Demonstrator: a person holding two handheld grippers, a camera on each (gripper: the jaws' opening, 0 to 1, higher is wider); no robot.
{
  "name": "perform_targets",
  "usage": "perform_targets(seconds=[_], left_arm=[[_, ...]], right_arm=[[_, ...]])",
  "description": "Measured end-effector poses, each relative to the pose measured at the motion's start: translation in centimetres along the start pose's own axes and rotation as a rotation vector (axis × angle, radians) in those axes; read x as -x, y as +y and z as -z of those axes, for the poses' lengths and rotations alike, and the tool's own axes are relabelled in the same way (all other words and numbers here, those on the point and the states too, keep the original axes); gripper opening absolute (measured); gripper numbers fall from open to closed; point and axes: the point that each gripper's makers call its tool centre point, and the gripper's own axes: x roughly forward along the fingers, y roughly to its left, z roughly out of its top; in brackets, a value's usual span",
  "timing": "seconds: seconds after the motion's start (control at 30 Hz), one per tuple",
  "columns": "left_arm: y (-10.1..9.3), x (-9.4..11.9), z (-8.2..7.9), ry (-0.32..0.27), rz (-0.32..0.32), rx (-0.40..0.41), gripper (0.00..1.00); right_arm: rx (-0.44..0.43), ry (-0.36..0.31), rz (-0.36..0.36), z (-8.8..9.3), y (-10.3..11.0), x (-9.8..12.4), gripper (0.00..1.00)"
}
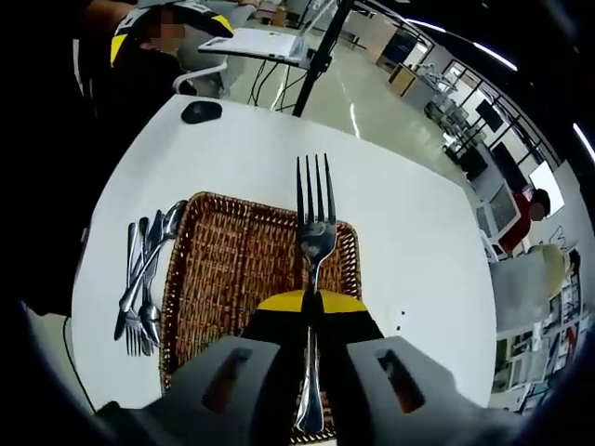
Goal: Arrange the knives, forks, and spoons in their matching storage slots by inserting each utensil handle-first until every utensil is classified and aligned in the correct compartment
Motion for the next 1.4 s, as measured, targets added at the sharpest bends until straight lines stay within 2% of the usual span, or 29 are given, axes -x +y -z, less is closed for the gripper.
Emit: perform_targets(seconds=[0.8,1.2,1.4], left_arm=[[0.6,-0.2,0.8,0.024,-0.015,0.015,1.00],[0.8,-0.1,0.8,0.033,-0.025,0.015,1.00],[0.9,-0.1,0.8,0.040,-0.025,0.012,1.00]], right_arm=[[-0.004,0.014,-0.027,1.2,0.8,-2.8,0.01],[-0.009,0.010,-0.046,1.2,1.2,-4.0,0.01],[-0.025,0.021,-0.053,2.3,1.3,-5.2,0.01]])
